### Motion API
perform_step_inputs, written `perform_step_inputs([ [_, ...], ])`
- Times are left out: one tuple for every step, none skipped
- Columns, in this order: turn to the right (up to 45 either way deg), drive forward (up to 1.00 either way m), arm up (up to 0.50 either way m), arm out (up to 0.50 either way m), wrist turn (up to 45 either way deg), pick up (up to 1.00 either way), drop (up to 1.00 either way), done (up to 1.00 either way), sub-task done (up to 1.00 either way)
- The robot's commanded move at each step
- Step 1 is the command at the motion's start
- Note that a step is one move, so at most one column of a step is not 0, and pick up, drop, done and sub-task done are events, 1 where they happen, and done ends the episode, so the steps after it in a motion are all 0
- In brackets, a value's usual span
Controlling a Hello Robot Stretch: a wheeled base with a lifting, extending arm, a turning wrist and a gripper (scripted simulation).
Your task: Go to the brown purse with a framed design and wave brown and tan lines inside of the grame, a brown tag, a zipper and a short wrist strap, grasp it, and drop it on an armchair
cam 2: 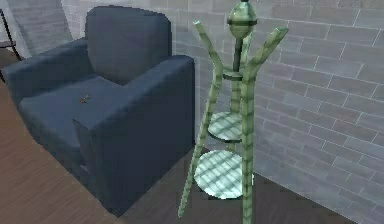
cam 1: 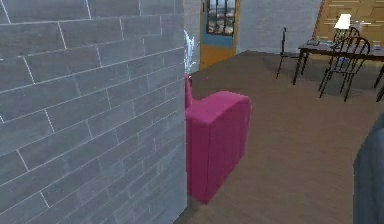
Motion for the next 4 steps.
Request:
perform_step_inputs([
  [33.0,0.0,0.0,0.0,0.0,0.0,0.0,0.0,0.0],
  [0.0,0.7,0.0,0.0,0.0,0.0,0.0,0.0,0.0],
  [0.0,1.0,0.0,0.0,0.0,0.0,0.0,0.0,0.0],
  [-3.0,0.0,0.0,0.0,0.0,0.0,0.0,0.0,0.0],
])
